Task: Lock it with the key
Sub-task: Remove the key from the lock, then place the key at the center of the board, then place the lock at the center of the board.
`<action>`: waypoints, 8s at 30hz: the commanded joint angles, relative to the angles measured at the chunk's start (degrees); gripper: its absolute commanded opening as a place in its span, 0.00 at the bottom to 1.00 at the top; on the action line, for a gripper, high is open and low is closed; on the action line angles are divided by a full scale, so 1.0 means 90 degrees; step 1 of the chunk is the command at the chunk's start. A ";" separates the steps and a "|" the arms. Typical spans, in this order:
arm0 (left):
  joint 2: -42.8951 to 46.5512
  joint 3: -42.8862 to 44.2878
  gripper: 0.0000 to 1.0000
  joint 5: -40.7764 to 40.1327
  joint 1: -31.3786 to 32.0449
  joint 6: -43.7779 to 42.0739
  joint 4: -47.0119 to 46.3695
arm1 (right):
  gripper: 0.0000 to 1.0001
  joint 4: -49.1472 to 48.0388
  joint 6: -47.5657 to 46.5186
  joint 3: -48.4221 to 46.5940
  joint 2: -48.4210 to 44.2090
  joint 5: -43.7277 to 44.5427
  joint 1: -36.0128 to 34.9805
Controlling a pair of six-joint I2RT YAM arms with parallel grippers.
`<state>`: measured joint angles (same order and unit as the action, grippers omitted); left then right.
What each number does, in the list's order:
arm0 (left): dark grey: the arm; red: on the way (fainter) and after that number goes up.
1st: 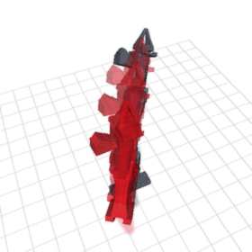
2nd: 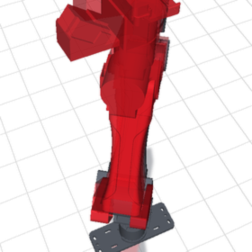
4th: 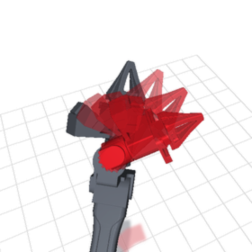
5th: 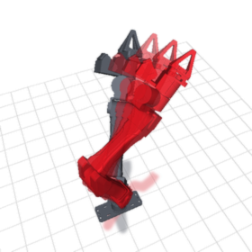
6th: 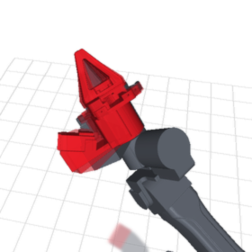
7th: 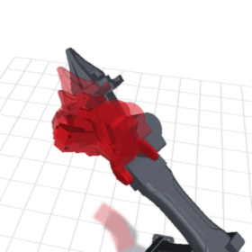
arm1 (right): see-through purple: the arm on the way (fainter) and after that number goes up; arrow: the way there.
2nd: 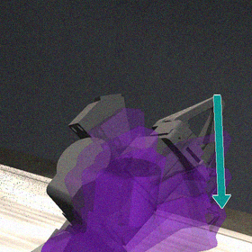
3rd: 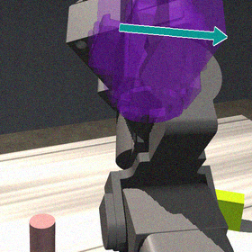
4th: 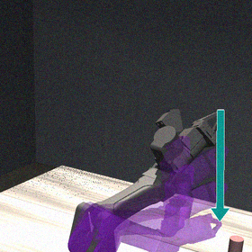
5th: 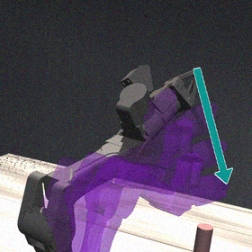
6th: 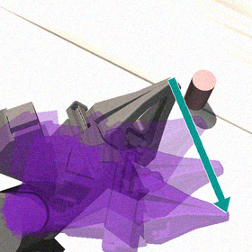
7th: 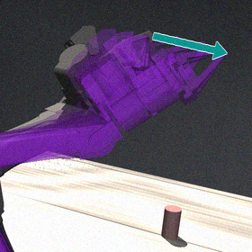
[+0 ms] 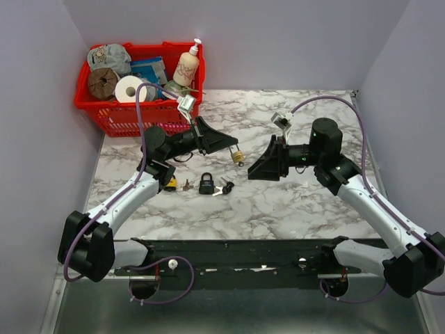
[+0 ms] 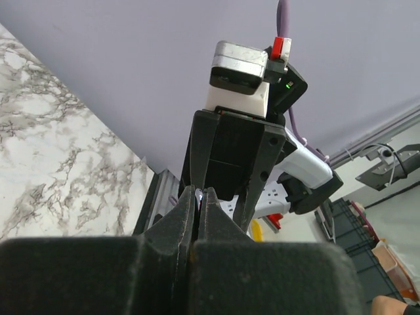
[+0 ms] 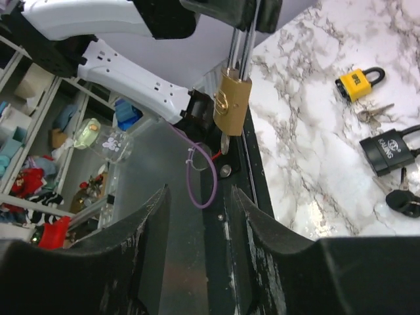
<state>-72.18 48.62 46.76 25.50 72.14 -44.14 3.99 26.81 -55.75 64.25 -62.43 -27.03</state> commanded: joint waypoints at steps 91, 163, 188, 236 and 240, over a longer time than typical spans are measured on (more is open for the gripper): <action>0.0706 -0.0617 0.00 -0.0635 -0.0753 -0.1746 0.2141 | 0.01 0.1783 -0.0186 0.0266 0.3896 0.4027 0.0601; -0.0378 -0.0305 0.00 -0.1495 -0.0021 -0.0974 0.3596 | 0.52 0.3287 -0.0752 -0.2859 0.3301 0.4076 -0.1577; 0.0920 0.0222 0.99 -0.2578 -0.0928 -0.2752 0.5969 | 0.01 0.3463 -0.0215 -0.1276 0.3085 0.6156 -0.1450; 0.1204 -0.0217 0.99 -0.2559 -0.1387 -0.2381 0.5647 | 0.02 0.4352 0.1240 -0.2566 0.5088 0.7543 -0.1841; 0.1214 -0.0236 0.99 -0.2549 -0.1407 -0.2381 0.5637 | 0.04 0.4391 0.1260 -0.2643 0.5156 0.7679 -0.1880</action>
<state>-62.57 47.09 24.40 13.39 50.43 7.42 42.30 37.01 -77.01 109.32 3.79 -43.13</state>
